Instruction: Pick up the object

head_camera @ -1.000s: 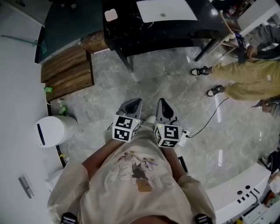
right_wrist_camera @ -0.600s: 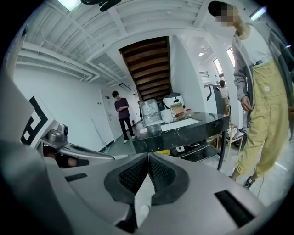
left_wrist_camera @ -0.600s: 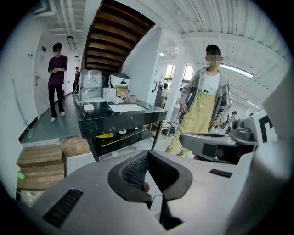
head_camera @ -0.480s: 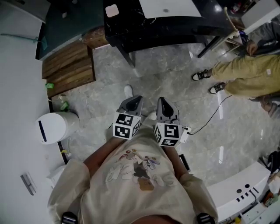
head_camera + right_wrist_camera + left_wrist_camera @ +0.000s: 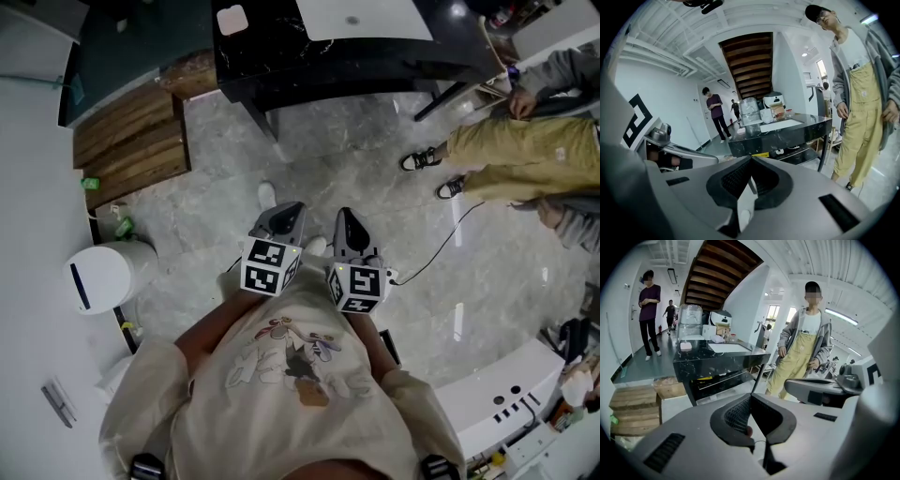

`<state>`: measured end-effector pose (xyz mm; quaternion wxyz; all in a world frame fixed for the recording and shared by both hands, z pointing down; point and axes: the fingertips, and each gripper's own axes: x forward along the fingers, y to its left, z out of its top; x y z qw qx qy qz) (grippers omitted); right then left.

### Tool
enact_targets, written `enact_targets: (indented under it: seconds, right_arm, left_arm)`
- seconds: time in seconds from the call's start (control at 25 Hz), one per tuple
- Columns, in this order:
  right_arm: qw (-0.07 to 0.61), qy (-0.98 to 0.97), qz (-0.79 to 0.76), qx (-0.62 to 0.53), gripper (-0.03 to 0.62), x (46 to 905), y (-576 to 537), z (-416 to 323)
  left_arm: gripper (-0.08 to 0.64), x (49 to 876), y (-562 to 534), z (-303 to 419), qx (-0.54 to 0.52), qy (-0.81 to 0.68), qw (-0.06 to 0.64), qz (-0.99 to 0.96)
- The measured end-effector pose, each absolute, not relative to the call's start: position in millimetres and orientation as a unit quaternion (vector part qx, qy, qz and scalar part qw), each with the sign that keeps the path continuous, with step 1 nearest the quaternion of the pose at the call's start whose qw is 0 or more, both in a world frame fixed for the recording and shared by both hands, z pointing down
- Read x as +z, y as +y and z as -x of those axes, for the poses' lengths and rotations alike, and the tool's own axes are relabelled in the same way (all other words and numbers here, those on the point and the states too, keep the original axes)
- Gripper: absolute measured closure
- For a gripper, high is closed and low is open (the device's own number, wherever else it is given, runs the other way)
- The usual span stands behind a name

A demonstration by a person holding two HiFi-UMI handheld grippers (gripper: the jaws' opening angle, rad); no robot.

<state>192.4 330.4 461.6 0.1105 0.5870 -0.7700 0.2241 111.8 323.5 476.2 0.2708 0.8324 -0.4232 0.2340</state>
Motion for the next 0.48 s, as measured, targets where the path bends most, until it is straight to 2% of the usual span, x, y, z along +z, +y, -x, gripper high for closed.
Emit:
enact_targets:
  seconds: [0.48]
  right_arm:
    - [0.114,-0.764,-0.599,0.211,0.575,448,233,-155]
  left_arm:
    - [0.546,459,217,-76,0.215,-0.42,0.266,-0.841]
